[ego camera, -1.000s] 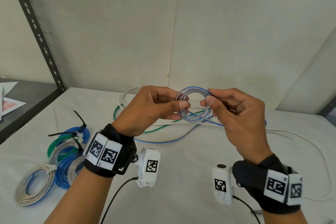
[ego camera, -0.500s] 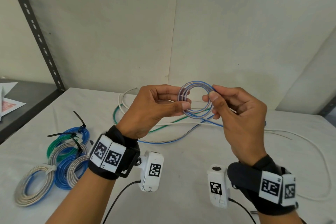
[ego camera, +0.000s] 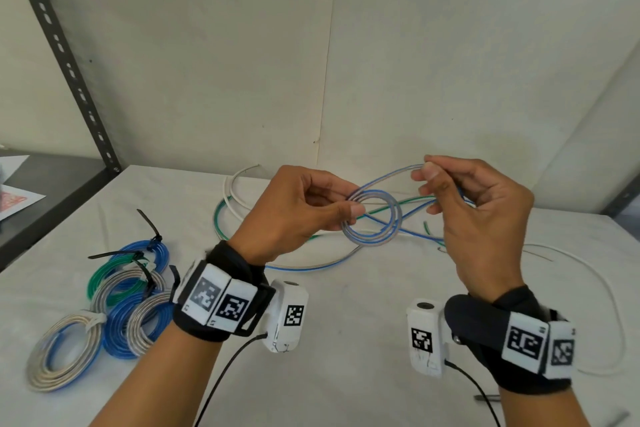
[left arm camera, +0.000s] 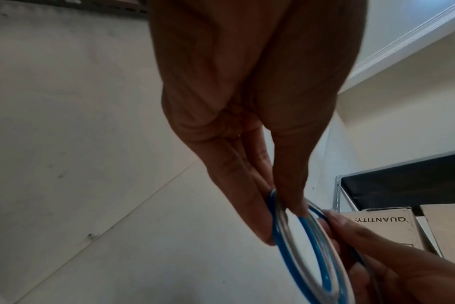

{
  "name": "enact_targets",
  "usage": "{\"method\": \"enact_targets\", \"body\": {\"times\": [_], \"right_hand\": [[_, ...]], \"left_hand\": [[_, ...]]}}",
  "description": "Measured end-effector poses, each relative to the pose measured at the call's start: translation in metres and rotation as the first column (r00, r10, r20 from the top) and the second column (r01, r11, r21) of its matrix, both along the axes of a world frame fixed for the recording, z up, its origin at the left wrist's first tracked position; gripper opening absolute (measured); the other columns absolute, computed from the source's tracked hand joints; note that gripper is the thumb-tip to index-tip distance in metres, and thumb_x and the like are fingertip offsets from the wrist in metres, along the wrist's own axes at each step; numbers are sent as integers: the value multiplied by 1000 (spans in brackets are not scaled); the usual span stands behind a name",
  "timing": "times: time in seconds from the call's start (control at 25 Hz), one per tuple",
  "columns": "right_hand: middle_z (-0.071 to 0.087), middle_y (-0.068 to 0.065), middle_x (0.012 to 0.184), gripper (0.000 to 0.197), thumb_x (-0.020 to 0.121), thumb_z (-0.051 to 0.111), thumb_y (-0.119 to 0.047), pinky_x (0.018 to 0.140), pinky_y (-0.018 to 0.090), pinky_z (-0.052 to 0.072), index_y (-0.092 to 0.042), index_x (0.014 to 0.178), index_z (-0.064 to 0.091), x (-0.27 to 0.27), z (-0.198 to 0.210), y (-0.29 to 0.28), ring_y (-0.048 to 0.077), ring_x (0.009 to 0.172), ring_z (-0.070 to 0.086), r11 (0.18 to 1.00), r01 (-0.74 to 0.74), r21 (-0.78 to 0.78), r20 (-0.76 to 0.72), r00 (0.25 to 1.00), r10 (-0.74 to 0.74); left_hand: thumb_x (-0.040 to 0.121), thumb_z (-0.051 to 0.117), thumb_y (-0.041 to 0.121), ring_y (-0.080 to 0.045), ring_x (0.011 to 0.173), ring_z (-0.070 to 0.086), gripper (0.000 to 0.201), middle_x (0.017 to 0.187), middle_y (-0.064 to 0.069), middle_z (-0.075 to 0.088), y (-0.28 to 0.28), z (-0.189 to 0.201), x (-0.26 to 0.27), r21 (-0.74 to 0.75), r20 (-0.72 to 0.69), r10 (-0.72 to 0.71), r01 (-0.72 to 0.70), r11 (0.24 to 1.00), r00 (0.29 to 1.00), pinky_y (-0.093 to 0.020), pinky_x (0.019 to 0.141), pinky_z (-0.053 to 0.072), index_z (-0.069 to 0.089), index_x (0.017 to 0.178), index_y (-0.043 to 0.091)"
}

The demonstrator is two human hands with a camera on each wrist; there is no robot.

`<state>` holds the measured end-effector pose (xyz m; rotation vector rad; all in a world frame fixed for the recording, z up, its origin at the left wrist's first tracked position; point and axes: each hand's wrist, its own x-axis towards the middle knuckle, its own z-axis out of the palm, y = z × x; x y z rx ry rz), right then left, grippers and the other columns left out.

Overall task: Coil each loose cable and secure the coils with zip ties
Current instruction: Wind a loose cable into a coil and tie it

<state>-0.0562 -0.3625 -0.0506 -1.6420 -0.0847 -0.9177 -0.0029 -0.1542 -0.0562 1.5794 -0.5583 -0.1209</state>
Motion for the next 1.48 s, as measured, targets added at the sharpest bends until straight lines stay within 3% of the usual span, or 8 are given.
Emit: {"method": "enact_targets", "body": {"times": [0.16,0.32,0.44,0.6,0.84,1.04,1.28,1.48], "right_hand": [[77,2,84,5,95,67,-14,58,21,52,-16,95,72,0,2,-10,15,69,68,998,-16,58,-13,1000,17],[77,9,83,5,95,64,-9,58,22,53,-6,94,68,-1,0,-4,19,69,72,965,-248,84,-259,930,261],[78,11,85,5,96,62,-10,54,23,54,-4,95,62,-1,-4,11,24,75,76,929,-353,116,-319,872,371],[78,10,89,6,97,62,-12,55,26,57,-8,95,58,-1,-9,30,25,84,77,917,-355,181,-246,887,391],[76,10,88,7,98,61,-7,57,30,57,-10,92,61,1,-10,31,28,79,74,973,-190,132,-21,981,194],[76,11,87,5,98,61,-7,59,30,58,-7,93,61,3,-16,37,27,79,75,959,-251,130,-107,958,265],[77,14,98,7,98,60,-9,63,33,60,-4,93,57,1,-18,44,29,94,75,887,-345,307,-92,917,388],[77,16,89,19,80,75,-14,66,30,59,-6,85,58,1,-18,49,30,85,76,893,-253,372,2,962,272]], "left_hand": [[83,76,1,-17,70,70,17,79,-20,75,2,1,1,16,-4,3,-3,1000,1000,-31,68,62,76,100,-1],[85,73,1,-16,69,72,16,79,-14,75,13,4,9,-165,-44,148,-153,974,988,-27,67,60,75,101,-1],[86,72,3,-16,70,73,15,80,-8,76,9,6,10,-267,-86,206,-222,938,975,-29,70,61,74,101,2],[82,75,10,-14,70,72,24,80,-6,76,4,6,7,-339,-110,223,-248,908,968,-27,69,60,73,104,1],[85,74,5,-15,70,72,19,79,-7,76,3,5,8,-306,-74,269,-279,910,960,-30,72,62,73,103,-1],[74,77,18,-16,71,72,33,80,-7,76,7,7,9,-352,-97,238,-257,900,966,-29,72,61,73,103,2],[73,76,18,-15,72,73,31,81,-8,76,1,7,5,-379,-115,187,-217,899,976,-26,69,60,73,101,4],[74,74,17,-17,75,73,29,84,-10,76,-7,4,1,-385,-129,96,-139,912,987,-29,73,60,72,100,5]]}}
